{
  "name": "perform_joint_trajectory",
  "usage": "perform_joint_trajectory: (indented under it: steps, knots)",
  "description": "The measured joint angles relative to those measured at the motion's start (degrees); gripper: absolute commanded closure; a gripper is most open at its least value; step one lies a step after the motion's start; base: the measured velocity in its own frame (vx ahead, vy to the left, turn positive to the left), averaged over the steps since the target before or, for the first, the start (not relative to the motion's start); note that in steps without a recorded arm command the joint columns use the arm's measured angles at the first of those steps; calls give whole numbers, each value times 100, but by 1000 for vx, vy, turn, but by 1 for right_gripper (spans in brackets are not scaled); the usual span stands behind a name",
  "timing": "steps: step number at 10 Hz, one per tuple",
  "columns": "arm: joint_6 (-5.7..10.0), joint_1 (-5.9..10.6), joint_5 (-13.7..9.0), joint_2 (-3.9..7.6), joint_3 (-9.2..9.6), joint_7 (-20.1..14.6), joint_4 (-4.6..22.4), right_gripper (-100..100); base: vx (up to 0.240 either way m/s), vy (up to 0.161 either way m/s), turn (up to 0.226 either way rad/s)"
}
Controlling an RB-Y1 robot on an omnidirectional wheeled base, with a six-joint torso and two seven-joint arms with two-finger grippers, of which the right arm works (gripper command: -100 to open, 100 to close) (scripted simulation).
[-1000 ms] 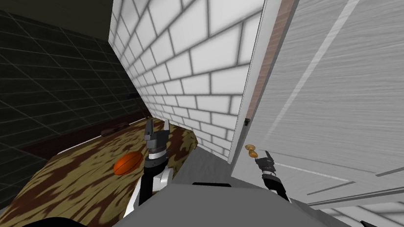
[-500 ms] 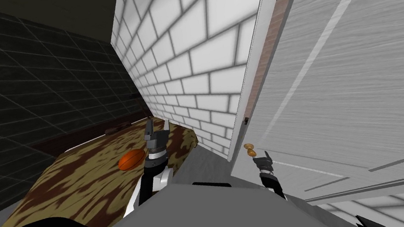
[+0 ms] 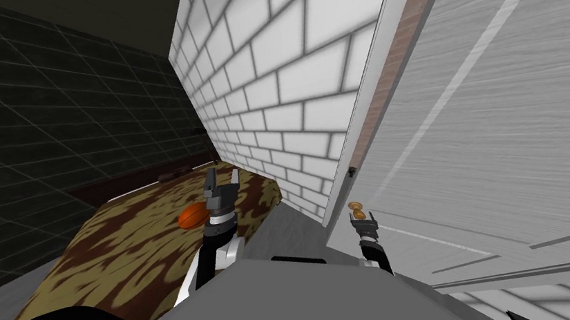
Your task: Pull the door open
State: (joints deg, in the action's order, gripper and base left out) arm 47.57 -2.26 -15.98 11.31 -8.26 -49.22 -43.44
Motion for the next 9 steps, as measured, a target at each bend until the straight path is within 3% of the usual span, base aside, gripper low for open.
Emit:
perform_joint_trajectory:
  steps: [5,9]
  knots:
    - [-17,110,-265,-106,116,-708,45,-100,-63,-10,33]
    - [-108,128,-506,-212,219,-1283,-72,-100,-69,-6,23]
